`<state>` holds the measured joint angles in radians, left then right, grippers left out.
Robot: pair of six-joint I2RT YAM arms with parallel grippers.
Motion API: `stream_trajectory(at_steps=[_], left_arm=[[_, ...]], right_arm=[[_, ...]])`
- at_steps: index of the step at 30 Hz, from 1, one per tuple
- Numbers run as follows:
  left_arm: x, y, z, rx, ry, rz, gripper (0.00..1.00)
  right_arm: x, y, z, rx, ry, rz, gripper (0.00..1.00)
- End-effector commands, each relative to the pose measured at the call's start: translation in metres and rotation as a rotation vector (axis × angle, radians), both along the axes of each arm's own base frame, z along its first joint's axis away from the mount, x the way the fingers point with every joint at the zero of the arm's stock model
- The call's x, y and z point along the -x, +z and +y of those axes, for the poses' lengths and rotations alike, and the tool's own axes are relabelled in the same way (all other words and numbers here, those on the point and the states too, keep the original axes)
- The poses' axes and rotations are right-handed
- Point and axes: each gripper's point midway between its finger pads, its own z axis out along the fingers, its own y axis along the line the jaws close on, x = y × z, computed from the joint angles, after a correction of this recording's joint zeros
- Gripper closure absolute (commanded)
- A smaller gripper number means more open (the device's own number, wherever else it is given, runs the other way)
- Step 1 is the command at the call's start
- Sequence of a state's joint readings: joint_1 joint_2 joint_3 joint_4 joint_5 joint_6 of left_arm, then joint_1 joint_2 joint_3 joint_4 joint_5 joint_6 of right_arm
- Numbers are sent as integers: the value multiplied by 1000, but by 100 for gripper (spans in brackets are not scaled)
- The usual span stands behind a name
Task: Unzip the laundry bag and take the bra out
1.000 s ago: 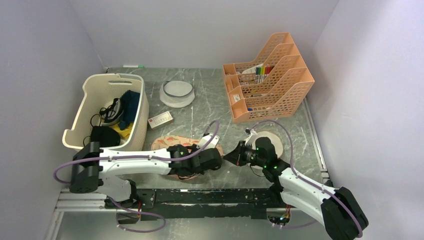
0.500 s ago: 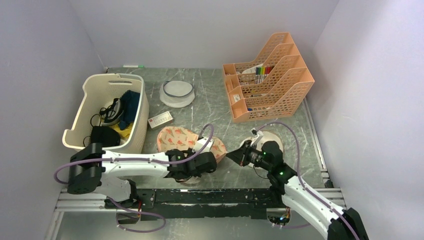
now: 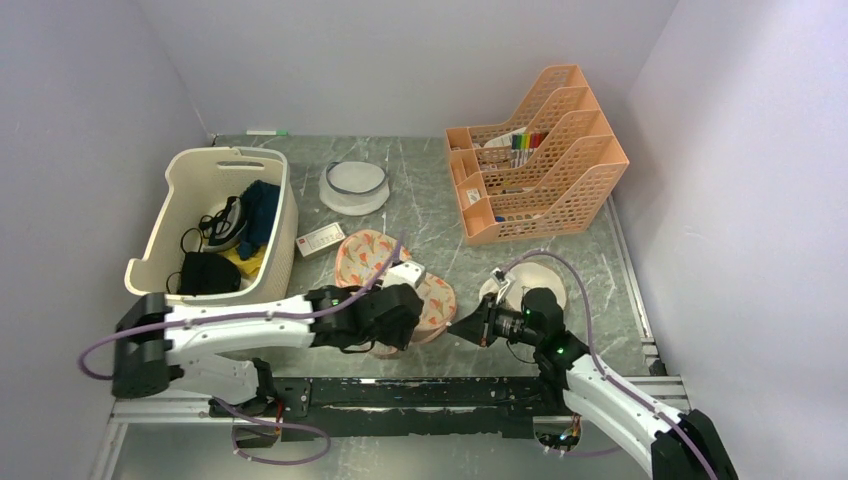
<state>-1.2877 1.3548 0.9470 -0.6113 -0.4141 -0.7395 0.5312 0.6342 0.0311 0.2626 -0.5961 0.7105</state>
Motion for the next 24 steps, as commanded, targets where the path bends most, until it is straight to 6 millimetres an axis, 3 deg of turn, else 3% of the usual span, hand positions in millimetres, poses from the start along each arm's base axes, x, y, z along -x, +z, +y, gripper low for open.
stream_trajectory(at_steps=[1,6,8,12,18,24], left_arm=[[33,21,-4,118,-109,75,31],[27,29,22,21,-37,40,30],[24,39,11,40,-45,27,30],[17,46,-28,89,-115,-4,30],[-2,18,-68,-82,-159,-35,30],[-9,-14,-58,-292,-126,-80,41]], right_arm=[[5,10,6,-68,48,-52,100],[4,7,7,-69,50,-45,100],[5,6,8,-71,58,-38,100],[6,7,8,-92,50,-31,100],[5,16,7,-105,41,-48,100],[3,16,5,-77,31,-61,100]])
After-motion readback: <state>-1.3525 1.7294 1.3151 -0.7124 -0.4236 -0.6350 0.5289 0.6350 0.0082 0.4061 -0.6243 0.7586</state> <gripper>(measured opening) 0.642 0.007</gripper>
